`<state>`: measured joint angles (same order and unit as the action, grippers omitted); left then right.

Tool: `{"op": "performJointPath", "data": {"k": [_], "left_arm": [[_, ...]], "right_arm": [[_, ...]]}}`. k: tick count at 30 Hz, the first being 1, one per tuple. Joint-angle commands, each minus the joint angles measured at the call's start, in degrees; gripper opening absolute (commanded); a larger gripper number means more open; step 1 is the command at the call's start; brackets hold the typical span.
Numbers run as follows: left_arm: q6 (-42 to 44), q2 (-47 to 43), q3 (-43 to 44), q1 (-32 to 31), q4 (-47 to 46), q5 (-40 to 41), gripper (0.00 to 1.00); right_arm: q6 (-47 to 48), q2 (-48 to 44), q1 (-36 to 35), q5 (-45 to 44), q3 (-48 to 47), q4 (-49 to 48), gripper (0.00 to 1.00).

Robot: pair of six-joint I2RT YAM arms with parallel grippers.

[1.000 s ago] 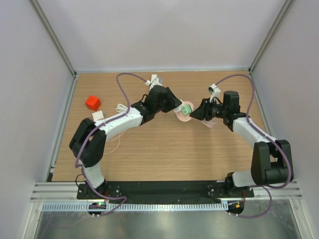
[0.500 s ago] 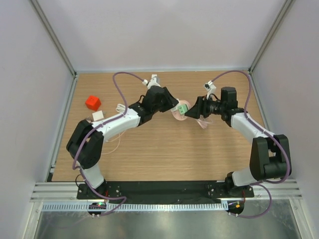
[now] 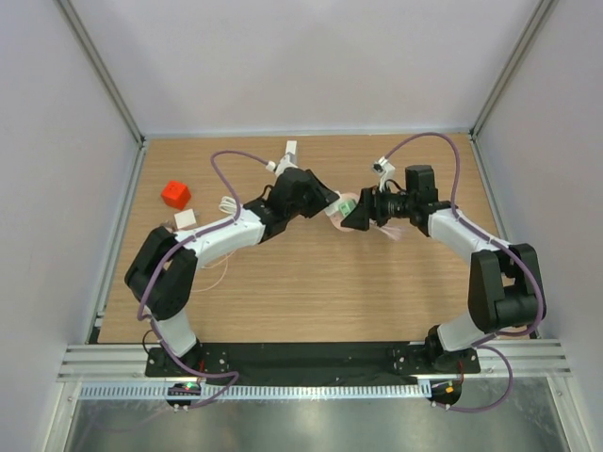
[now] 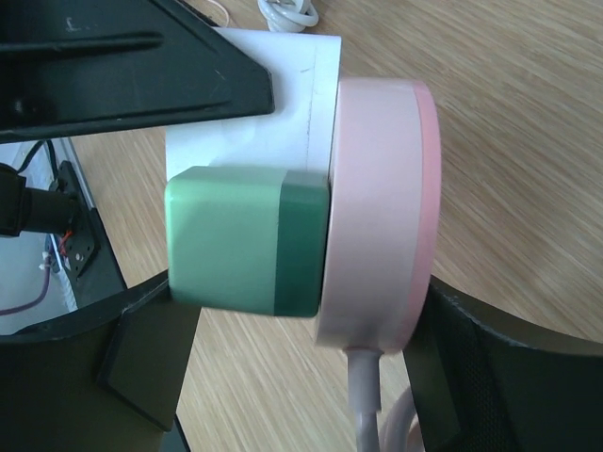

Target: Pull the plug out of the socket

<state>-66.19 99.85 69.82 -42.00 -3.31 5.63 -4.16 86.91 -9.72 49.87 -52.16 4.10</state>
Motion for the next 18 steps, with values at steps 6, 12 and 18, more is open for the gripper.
{"op": "performJointPath", "data": {"k": [6, 12, 18], "left_arm": [[-11.9, -6.2, -0.4, -0.4, -15.5, -1.5, 0.0], [-12.6, -7.1, -1.6, -0.4, -16.2, 0.8, 0.0], [-8.9, -7.0, 0.3, -0.3, -13.4, 1.0, 0.0]], "right_arm": [[2.2, 1.3, -1.3, -1.2, -2.7, -0.2, 0.78], [0.6, 2.0, -1.3, -2.1, -3.3, -0.3, 0.47], [3.9, 2.9, -1.3, -2.0, -5.8, 5.5, 0.42]]}}
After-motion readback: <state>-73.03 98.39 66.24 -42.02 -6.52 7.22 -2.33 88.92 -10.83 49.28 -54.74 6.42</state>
